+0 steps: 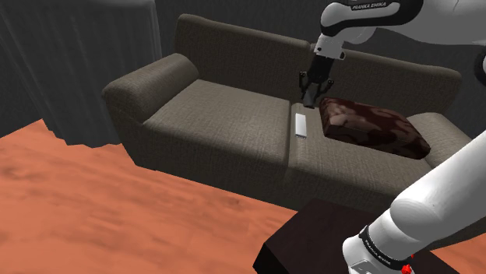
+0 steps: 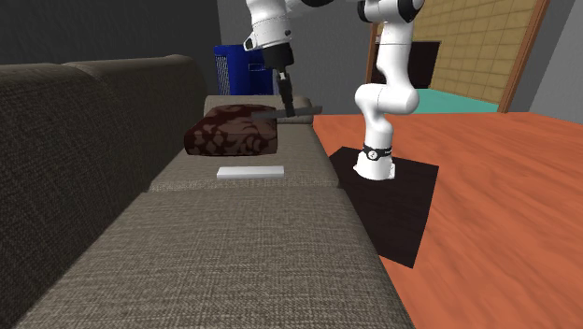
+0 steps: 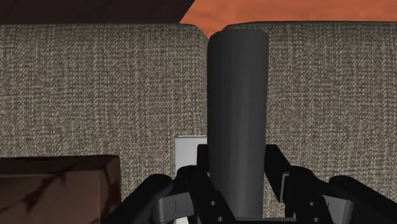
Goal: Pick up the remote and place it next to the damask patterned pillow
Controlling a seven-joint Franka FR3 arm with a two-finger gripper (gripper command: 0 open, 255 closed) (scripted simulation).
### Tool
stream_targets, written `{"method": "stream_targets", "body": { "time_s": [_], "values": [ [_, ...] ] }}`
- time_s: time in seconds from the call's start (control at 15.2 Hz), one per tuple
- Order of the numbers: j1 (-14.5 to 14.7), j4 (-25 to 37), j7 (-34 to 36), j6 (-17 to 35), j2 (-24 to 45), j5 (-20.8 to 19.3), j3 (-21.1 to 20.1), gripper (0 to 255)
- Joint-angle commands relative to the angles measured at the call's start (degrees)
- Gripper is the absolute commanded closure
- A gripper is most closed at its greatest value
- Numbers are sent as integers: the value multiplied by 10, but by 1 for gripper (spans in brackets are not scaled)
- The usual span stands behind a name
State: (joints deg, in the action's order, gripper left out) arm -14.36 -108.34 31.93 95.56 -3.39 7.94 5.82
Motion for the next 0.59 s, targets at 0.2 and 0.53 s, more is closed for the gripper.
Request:
{"method": "stream_targets", "body": {
  "time_s": [0.2, 0.53],
  "values": [
    [-22, -86, -41, 2, -80, -20, 24, 255],
    [-48, -157, -83, -6, -154, -48, 52, 255]
  ]
}}
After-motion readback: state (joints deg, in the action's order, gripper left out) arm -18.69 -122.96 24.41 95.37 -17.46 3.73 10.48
